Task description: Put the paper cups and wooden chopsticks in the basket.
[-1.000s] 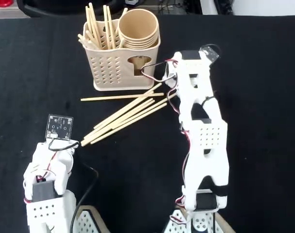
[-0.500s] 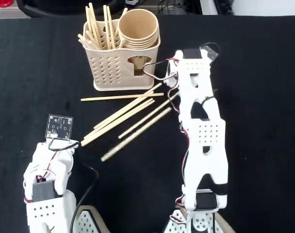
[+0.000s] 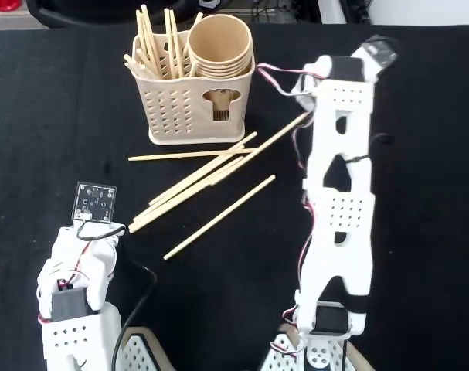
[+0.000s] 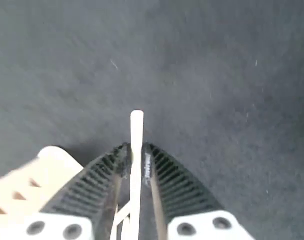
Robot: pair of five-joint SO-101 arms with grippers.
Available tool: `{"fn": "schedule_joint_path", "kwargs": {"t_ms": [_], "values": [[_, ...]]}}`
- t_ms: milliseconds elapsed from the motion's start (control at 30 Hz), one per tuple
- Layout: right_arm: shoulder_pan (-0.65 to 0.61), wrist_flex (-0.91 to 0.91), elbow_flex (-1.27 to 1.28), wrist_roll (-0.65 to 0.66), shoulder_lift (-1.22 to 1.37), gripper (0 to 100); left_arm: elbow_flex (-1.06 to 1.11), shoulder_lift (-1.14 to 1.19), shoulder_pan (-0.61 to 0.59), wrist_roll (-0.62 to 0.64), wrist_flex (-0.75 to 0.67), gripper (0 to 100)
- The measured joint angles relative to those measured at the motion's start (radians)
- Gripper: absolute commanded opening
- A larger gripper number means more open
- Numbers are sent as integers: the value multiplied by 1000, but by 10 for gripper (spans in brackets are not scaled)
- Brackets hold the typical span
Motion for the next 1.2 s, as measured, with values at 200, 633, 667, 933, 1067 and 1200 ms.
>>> {"fn": "schedule_joint_path", "kwargs": {"t_ms": [200,633,667,933,1067,1200], "values": [[17,0,-54,123,-9,11,0,0,0,0,0,33],[-31,0,290,489,-701,11,0,0,0,0,0,33],[-69,0,292,499,-776,11,0,0,0,0,0,33],[-413,-256,313,559,-1114,11,0,0,0,0,0,33],[-486,-476,420,669,-1080,11,0,0,0,0,0,33],[-580,-649,540,750,-1039,11,0,0,0,0,0,33]]}}
